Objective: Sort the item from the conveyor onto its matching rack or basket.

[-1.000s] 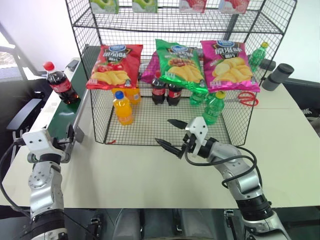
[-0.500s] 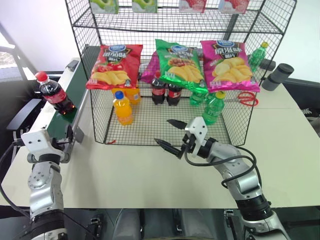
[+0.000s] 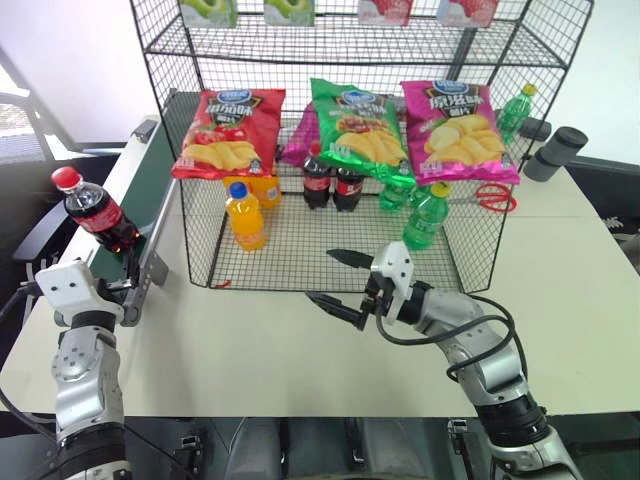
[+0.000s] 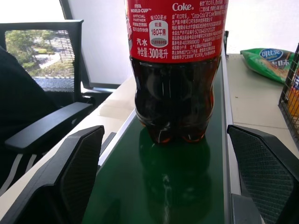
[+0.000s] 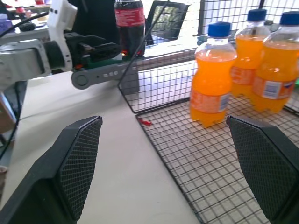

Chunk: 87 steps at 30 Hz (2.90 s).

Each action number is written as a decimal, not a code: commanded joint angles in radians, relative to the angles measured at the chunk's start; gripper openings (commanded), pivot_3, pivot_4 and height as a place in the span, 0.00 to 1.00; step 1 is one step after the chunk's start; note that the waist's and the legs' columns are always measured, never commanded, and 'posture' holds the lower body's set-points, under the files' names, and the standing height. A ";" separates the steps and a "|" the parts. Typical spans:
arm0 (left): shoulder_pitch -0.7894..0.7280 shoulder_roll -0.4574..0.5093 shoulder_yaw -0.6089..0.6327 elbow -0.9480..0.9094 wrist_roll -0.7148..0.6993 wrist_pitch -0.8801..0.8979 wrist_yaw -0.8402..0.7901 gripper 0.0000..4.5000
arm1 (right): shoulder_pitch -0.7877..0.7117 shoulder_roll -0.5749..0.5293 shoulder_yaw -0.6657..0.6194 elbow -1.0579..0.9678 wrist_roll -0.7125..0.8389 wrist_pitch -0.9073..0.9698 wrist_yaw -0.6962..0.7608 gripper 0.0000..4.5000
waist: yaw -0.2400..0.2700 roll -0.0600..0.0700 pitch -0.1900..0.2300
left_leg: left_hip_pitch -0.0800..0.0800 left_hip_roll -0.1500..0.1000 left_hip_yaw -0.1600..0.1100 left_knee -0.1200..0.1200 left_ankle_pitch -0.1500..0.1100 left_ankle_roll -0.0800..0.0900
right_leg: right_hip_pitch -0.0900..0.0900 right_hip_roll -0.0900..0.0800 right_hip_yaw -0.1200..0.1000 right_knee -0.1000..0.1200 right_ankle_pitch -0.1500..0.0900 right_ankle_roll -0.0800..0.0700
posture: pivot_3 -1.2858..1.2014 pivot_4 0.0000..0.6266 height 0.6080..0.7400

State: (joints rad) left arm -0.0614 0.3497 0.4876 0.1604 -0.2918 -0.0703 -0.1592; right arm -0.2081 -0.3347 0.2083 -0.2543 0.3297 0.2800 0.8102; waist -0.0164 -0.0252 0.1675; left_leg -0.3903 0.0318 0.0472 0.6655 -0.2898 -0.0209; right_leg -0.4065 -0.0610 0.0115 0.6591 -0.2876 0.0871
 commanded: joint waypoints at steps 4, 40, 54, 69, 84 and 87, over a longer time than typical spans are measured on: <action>0.006 0.016 0.020 -0.018 -0.001 -0.018 0.007 1.00 | -0.003 -0.004 0.000 -0.045 0.012 -0.005 0.003 0.99 | 0.001 0.000 0.000 | 0.000 0.000 0.000 0.000 0.000 0.000 | 0.000 0.000 0.000 0.000 0.000 0.000 | 0.52 0.24 1.00; 0.068 0.267 -0.022 -0.550 -0.377 0.292 -0.352 0.66 | -0.100 -0.045 -0.079 -0.123 0.211 0.179 0.036 1.00 | -0.004 -0.001 0.001 | -0.003 0.000 -0.001 -0.005 0.000 -0.001 | -0.002 -0.003 0.000 -0.008 -0.001 -0.003 | 0.52 0.24 1.00; 0.070 0.374 -0.373 -0.710 -0.462 0.559 -0.624 0.66 | -0.203 -0.023 -0.079 -0.192 0.364 0.422 -0.075 1.00 | -0.003 0.001 0.002 | -0.003 0.000 0.000 -0.007 0.000 0.000 | -0.003 -0.003 -0.001 -0.008 -0.002 -0.004 | 0.52 0.24 1.00; -0.047 0.352 -0.512 -0.663 -0.345 0.541 -0.735 0.66 | -0.176 0.002 -0.055 -0.229 0.426 0.497 -0.121 1.00 | -0.001 0.001 0.002 | -0.004 -0.001 0.000 -0.006 0.000 0.000 | -0.002 -0.001 -0.001 -0.008 0.000 -0.001 | 0.52 0.24 1.00; -0.060 0.315 -0.512 -0.654 -0.340 0.601 -0.717 0.66 | -0.172 0.006 -0.053 -0.233 0.459 0.523 -0.125 0.66 | 0.000 0.001 0.002 | -0.004 -0.001 0.000 -0.004 0.000 0.000 | -0.002 0.001 -0.001 -0.008 0.000 0.000 | 0.52 0.24 1.00; -0.061 0.317 -0.509 -0.655 -0.307 0.589 -0.707 0.99 | -0.170 0.008 -0.054 -0.229 0.452 0.516 -0.127 0.66 | 0.000 0.001 0.002 | -0.004 -0.001 0.000 -0.004 0.000 0.001 | -0.002 0.001 -0.001 -0.007 0.000 0.000 | 0.52 0.24 1.00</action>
State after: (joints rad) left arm -0.1132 0.6656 -0.0431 -0.4730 -0.6058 0.5327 -0.8740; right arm -0.3697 -0.3383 0.1638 -0.4425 0.7675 0.8220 0.6779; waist -0.0162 -0.0237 0.1698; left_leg -0.3943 0.0312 0.0468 0.6619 -0.2899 -0.0203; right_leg -0.4082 -0.0598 0.0106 0.6519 -0.2876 0.0868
